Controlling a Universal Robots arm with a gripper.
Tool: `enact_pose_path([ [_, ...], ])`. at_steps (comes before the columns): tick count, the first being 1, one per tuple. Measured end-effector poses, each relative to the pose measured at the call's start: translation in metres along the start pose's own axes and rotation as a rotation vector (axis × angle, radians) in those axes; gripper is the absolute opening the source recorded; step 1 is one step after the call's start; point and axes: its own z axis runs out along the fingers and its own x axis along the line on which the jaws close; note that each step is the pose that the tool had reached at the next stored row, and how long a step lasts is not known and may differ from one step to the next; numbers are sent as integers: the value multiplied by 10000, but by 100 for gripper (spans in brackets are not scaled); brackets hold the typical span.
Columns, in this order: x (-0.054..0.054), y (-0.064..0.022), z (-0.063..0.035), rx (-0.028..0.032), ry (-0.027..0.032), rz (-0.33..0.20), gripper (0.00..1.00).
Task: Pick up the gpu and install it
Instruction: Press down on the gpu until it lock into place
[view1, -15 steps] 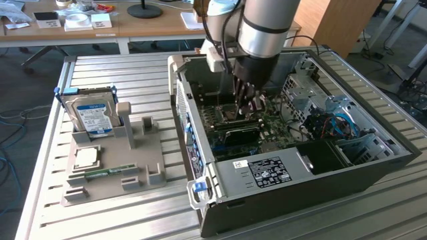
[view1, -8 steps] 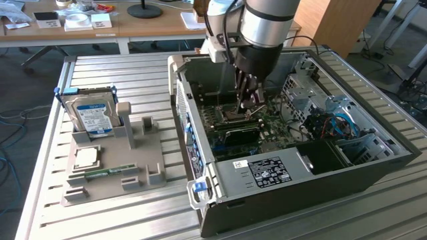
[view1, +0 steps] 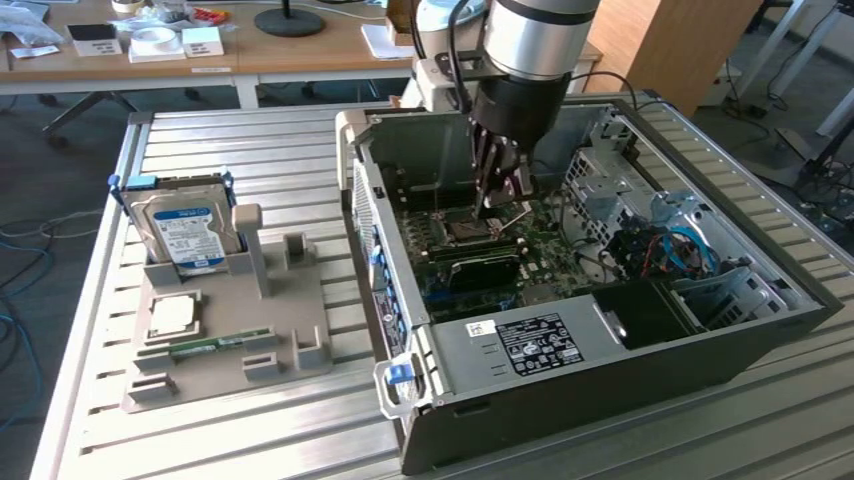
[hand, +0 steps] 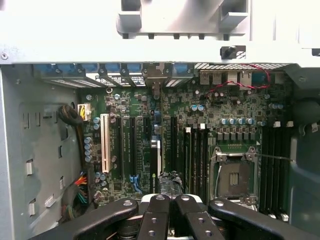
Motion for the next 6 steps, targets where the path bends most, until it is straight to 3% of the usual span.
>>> enact_pose_path([
  [6,0,0,-1,0,1,0,11],
])
